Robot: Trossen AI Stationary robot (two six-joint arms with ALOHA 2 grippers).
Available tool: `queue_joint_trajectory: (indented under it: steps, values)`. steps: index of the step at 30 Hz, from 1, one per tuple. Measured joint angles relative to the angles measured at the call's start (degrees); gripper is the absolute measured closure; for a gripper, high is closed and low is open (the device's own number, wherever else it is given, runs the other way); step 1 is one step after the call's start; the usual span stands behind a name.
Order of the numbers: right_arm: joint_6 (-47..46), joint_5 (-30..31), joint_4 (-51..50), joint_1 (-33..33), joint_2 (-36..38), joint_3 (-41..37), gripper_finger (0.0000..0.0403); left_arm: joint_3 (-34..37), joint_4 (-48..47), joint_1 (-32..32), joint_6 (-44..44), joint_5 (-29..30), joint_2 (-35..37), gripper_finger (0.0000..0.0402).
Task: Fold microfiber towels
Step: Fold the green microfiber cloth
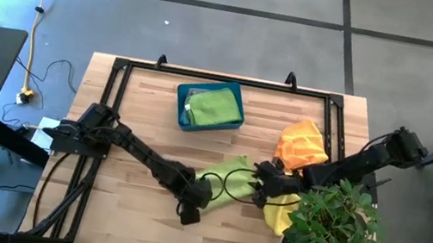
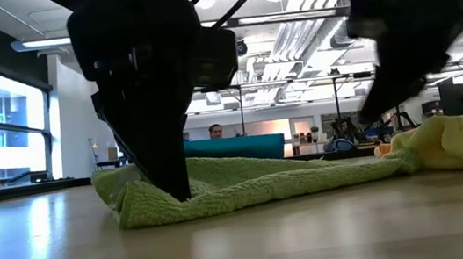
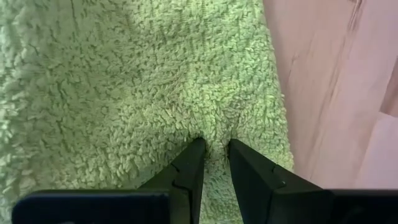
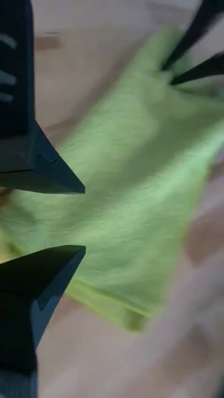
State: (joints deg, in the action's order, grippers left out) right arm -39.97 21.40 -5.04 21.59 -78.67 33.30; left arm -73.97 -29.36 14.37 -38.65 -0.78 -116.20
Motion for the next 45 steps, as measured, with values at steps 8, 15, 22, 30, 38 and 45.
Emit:
queue_joint_trajectory:
  steps: [8, 15, 22, 30, 38, 45]
  values:
    - [5.36, 3.59, 0.63, -6.32, -3.98, 1.29, 0.0265, 0.04, 2.60, 0.50, -0.18, -4.22, -0.11, 0.0337]
    - [7.25, -4.85, 12.87, -9.73, -10.89, 1.29, 0.0265, 0.09, 3.69, 0.48, -0.18, -4.35, -0.15, 0.0339]
    - [9.00, -6.16, 17.99, -11.37, -15.95, 1.29, 0.0265, 0.09, 3.72, 0.46, -0.18, -4.11, -0.15, 0.0344]
    - [10.11, -5.43, 16.94, -15.59, -17.14, 1.29, 0.0265, 0.07, 3.68, 0.71, -0.18, -3.96, -0.15, 0.0344]
    - [11.88, -7.02, 16.22, -17.12, -15.55, 1.24, 0.0265, 0.04, 3.93, 1.11, 1.00, -0.18, -0.15, 0.0346]
    - [11.52, -9.56, 7.92, -16.24, -9.20, 1.24, 0.0265, 0.02, 4.04, -1.46, 4.46, 3.69, -0.20, 0.0350]
